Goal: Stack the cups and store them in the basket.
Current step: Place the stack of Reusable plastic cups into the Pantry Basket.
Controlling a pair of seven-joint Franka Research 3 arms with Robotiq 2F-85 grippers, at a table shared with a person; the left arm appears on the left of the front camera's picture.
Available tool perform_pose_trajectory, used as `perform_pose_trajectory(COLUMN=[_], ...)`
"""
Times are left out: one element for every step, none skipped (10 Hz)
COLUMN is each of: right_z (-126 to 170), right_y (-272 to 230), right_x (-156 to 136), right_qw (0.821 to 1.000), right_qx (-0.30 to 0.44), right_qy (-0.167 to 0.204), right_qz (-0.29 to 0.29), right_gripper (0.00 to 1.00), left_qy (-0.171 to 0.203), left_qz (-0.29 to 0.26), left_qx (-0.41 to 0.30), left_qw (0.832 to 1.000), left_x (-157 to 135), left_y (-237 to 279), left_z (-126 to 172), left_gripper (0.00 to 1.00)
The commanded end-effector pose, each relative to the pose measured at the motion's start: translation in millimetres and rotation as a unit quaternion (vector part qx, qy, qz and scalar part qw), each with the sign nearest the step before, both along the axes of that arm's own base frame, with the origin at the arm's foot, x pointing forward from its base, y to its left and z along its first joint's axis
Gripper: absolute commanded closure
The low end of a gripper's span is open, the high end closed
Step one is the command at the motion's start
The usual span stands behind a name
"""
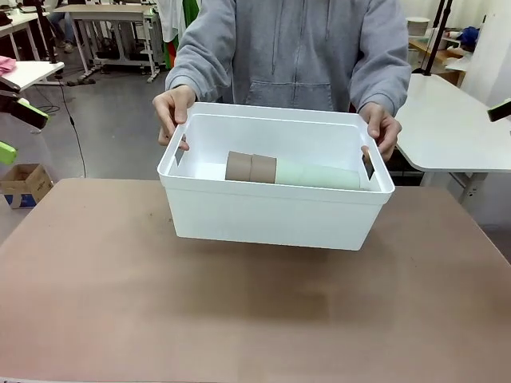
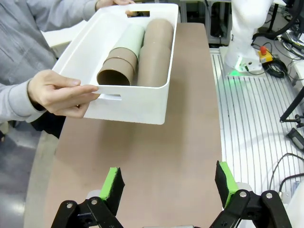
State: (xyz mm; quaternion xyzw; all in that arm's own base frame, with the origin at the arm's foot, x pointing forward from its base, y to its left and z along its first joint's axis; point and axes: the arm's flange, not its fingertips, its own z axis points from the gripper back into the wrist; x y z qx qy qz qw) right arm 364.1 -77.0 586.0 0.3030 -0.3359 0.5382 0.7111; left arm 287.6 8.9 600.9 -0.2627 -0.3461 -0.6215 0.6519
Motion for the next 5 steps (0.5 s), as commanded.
perform_pose_trajectory(right_z=[5.2, 5.2, 5.2, 5.2, 5.2], right_y=[0.2, 0.2, 0.2, 0.2, 0.2], right_x=[1.7, 1.7, 1.7, 1.7, 1.7], right_qw=[1.000, 1.000, 1.000, 1.000, 1.000], right_qx=[0.015, 0.015, 0.015, 0.015, 0.015], right_qy=[0.004, 0.004, 0.004, 0.004, 0.004], right_qz=[-0.003, -0.003, -0.003, -0.003, -0.003], right_gripper=[0.00, 0.00, 0.00, 0.00, 0.00], left_qy=[0.000, 0.000, 0.000, 0.000, 0.000], left_qz=[-0.003, -0.003, -0.003, -0.003, -0.003], left_qx=[-0.008, -0.008, -0.008, -0.008, -0.008], left_qw=[1.000, 1.000, 1.000, 1.000, 1.000], left_x=[-0.4, -0.4, -0.4, -0.4, -0.4], left_y=[-0.4, -0.4, -0.4, -0.4, -0.4], left_z=[2.1, 2.1, 2.1, 2.1, 2.1], left_gripper=[0.00, 0.00, 0.00, 0.00, 0.00])
